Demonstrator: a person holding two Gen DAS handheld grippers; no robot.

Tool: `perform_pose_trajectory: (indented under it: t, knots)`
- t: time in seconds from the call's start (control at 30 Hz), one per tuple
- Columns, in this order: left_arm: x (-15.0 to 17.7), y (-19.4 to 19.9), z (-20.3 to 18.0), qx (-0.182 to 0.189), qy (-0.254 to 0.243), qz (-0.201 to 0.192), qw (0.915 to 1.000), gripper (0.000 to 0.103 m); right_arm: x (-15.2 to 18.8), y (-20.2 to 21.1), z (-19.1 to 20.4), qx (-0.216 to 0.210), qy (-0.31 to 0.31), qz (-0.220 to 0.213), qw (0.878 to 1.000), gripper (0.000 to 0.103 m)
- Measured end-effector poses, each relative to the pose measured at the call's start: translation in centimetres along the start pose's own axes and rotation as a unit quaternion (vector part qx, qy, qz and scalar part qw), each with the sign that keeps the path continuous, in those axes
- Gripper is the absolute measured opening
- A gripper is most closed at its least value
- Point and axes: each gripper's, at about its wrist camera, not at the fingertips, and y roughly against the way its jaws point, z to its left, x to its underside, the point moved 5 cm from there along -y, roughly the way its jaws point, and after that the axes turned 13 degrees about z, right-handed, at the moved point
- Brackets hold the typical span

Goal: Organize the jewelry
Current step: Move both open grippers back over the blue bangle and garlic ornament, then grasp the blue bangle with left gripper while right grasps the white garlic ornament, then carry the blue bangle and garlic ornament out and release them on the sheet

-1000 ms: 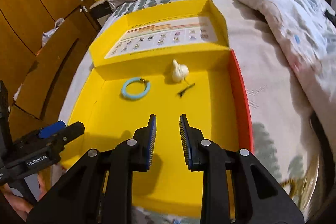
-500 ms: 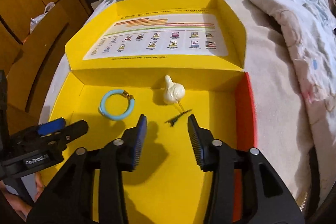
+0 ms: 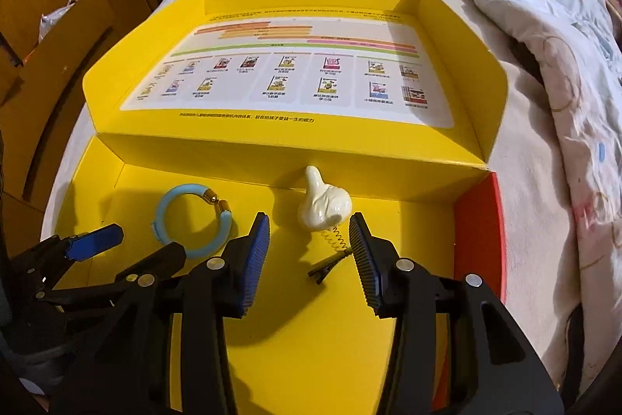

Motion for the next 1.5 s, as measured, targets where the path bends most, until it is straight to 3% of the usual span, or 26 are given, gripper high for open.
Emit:
perform_pose_trajectory:
  t: [0.43, 0.53, 0.63, 0.8, 0.87, 0.93, 1.23, 1.5]
  knots:
    - [-0.7, -0.7, 0.0, -0.007, -0.001, 0.0, 1.0, 0.081, -0.7, -1.8, -0.3, 0.014, 0.007, 0.004, 1.0, 0.047]
    - [-0.8, -0.8, 0.0, -0.015, -0.004, -0.003, 0.9999, 0.08, -0.6, -2.1, -0.4, 0.002, -0.001, 0.008, 1.0, 0.046]
    - [-0.9, -0.8, -0.1, -0.03, -0.012, -0.007, 0.9995, 0.064, -0.6, -2.2, -0.7, -0.003, -0.008, 0.01, 1.0, 0.034]
    - [-1.0, -0.6, -0.1, -0.032, -0.018, -0.006, 0.9993, 0.042, -0.6, -1.5, -1.3, -0.012, -0.018, 0.002, 1.0, 0.034]
    - [-1.1, -0.6, -0.1, -0.031, -0.021, -0.005, 0.9993, 0.026, -0.7, -1.3, -1.5, -0.013, -0.021, 0.001, 1.0, 0.034]
    - [-1.1, -0.6, -0.1, -0.027, -0.021, -0.002, 0.9994, 0.019, -0.8, -1.0, -1.7, -0.014, -0.023, -0.003, 1.0, 0.034]
    - [-0.5, 1.3, 0.5, -0.016, -0.019, -0.014, 0.9996, 0.015, -0.4, 2.1, -2.4, -0.024, -0.035, -0.02, 0.999, 0.033]
    - [1.5, 6.3, -0.5, -0.02, -0.033, -0.045, 0.9983, 0.014, 1.1, 7.4, -2.3, -0.034, -0.036, -0.049, 0.998, 0.033]
